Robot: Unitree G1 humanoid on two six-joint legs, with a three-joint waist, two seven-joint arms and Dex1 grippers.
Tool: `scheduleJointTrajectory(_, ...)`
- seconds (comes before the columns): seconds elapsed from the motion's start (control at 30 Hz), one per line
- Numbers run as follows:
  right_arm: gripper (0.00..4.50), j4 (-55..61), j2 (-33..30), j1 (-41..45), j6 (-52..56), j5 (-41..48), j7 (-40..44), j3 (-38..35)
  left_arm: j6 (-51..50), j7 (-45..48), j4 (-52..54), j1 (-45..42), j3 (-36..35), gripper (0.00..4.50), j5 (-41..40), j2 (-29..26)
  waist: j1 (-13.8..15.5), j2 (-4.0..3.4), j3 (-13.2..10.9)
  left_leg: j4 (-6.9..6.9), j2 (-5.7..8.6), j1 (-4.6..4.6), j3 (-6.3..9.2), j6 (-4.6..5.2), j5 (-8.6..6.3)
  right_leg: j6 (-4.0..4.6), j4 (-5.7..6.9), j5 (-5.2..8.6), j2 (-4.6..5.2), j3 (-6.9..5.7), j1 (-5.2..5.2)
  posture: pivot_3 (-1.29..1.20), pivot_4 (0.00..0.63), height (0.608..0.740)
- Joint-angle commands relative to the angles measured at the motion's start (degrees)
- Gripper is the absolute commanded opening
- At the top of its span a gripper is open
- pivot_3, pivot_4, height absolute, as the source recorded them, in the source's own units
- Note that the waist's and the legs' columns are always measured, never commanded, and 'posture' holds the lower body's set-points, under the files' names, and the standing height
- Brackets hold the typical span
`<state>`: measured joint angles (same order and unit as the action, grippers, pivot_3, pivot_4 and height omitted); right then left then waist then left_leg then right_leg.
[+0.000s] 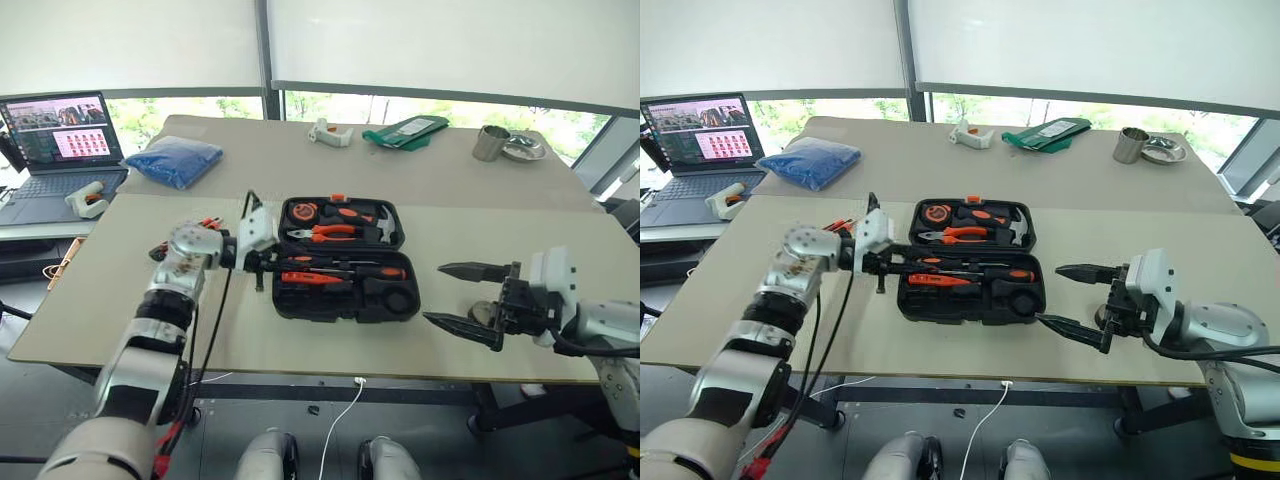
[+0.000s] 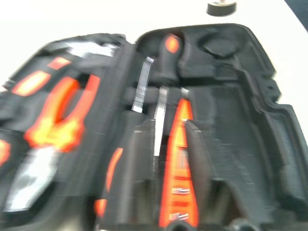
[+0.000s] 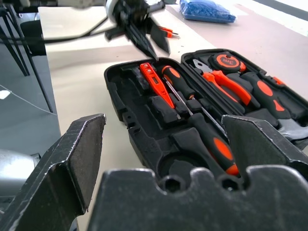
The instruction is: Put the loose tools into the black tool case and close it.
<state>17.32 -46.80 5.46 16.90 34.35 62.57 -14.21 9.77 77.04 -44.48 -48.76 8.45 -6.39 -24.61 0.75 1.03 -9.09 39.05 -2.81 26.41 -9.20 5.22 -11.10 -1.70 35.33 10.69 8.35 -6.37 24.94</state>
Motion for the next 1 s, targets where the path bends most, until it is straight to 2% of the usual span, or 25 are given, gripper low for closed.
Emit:
scheduleJointTrajectory(0.03, 4.5, 0.62, -0.27, 0.44, -0.97, 0.01, 0.1, -1.16, 1.23, -2.14, 1.3, -0.55, 0.37, 0.08, 1.59, 0.1, 0.0, 0.0, 0.0, 0.0, 0.0, 0.0, 0.0, 0.0, 0.0, 0.0, 0.0, 0.0, 0.0, 0.0, 0.01, 0.0, 0.15, 0.74)
scheduleJointTrajectory(0.17, 4.5, 1.0, -0.18, -0.16, -0.73, 0.24, 0.01, -1.27, 5.29, -7.56, -1.45, -0.87, 0.73, 0.08, 4.53, 0.79, 0.07, 0.0, 0.0, 0.0, 0.0, 0.0, 0.01, 0.0, 0.0, -0.01, -0.01, -0.01, 0.01, 0.0, -0.01, 0.0, 0.15, 0.74)
scheduleJointTrajectory(0.53, 4.5, 1.57, 0.08, -1.41, -0.71, 0.44, -0.93, -1.74, 6.59, -4.66, -2.22, 0.84, 3.28, 0.08, 6.44, 0.78, 0.14, 0.0, 0.0, 0.0, 0.0, -0.01, 0.01, 0.0, 0.0, -0.01, -0.01, -0.01, 0.01, 0.0, -0.02, 0.0, 0.15, 0.74)
scheduleJointTrajectory(0.73, 4.5, 1.54, 0.5, -1.26, -0.79, 0.33, -1.45, -1.14, 4.77, -9.14, -4.83, 1.14, 3.09, 0.08, 8.15, 1.3, 0.22, -0.01, 0.01, 0.03, 0.0, -0.02, 0.02, 0.0, -0.01, -0.03, -0.01, -0.01, 0.01, 0.0, -0.05, 0.0, 0.15, 0.74)
scheduleJointTrajectory(0.9, 4.5, 1.0, 0.56, -0.56, -0.84, 0.34, -1.42, -0.83, 4.81, -9.04, -5.01, 2.1, 1.97, 0.08, 6.72, 0.98, 0.07, -0.02, 0.01, 0.08, -0.02, -0.13, 0.04, -0.09, -0.05, -0.11, -0.01, 0.03, 0.01, 0.0, -0.16, 0.0, 0.15, 0.74)
scheduleJointTrajectory(1.0, 4.5, 0.7, 0.5, -0.36, -0.92, 0.34, -1.22, -0.8, 5.76, -7.36, -2.53, 3.21, -0.9, 0.08, 3.03, 0.61, -0.05, -0.03, 0.02, 0.08, -0.03, -0.15, 0.04, -0.12, -0.07, -0.13, -0.01, 0.02, 0.02, 0.0, -0.17, 0.0, 0.15, 0.74)
